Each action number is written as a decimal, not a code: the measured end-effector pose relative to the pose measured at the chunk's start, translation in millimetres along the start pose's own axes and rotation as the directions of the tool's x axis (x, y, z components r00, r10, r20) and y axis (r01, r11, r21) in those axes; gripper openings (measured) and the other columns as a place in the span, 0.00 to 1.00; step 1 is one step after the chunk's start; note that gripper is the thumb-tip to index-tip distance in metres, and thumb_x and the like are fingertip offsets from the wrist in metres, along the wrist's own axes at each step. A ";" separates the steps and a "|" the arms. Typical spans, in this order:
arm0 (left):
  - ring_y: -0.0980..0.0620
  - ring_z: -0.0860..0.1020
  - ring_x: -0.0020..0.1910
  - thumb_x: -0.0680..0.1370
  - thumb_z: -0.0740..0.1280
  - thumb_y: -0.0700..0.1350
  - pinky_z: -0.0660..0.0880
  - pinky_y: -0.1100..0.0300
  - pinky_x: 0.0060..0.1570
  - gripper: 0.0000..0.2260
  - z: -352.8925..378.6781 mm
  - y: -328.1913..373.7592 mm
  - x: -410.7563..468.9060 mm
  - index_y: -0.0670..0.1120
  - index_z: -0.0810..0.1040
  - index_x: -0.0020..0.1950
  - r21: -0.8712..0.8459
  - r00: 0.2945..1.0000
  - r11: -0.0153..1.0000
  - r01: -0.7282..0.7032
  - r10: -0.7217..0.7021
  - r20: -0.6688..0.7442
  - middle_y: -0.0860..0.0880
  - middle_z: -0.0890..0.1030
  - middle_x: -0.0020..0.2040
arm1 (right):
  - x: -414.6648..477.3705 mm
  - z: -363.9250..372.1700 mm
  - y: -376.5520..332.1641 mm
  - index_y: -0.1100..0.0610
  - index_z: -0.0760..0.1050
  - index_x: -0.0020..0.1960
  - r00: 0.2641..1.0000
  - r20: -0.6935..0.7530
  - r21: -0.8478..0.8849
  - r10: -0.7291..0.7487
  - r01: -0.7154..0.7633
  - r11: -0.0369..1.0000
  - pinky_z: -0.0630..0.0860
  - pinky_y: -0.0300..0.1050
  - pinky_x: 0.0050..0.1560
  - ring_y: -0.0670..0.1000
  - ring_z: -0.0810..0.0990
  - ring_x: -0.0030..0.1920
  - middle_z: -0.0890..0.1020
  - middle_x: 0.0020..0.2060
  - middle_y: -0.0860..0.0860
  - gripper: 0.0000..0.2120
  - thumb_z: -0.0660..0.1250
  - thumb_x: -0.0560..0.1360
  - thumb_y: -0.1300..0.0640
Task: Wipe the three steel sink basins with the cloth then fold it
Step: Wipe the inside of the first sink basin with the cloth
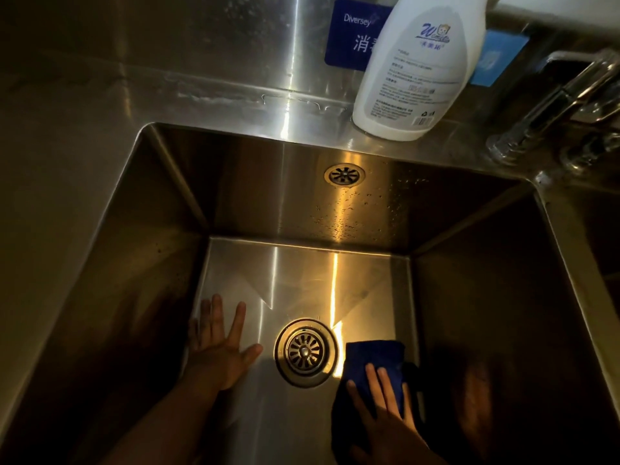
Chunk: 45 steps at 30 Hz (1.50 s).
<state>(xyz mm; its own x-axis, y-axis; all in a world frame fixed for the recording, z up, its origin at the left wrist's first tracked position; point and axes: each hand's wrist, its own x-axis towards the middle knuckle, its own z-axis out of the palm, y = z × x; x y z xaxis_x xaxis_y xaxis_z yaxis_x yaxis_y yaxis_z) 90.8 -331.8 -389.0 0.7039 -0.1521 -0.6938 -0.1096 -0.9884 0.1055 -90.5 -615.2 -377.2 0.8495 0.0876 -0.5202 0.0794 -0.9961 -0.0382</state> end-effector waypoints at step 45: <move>0.41 0.57 0.74 0.79 0.44 0.56 0.59 0.44 0.72 0.28 -33.6 16.0 -22.1 0.47 0.53 0.77 -0.481 0.768 0.820 -0.312 -0.080 -0.635 0.39 0.57 0.76 | 244.7 -132.2 -174.0 0.44 0.34 0.76 0.987 0.127 0.658 0.093 -0.154 0.737 0.26 0.58 0.69 0.53 0.25 0.73 0.29 0.74 0.53 0.31 0.40 0.79 0.35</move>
<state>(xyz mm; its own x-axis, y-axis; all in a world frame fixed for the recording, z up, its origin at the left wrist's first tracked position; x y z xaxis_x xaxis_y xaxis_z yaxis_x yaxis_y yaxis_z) 97.0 -344.2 -348.0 0.9953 -0.0385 -0.0893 0.0284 -0.7634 0.6452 172.5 -419.3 -385.0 0.7798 -0.0072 -0.6260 -0.4157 -0.7536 -0.5092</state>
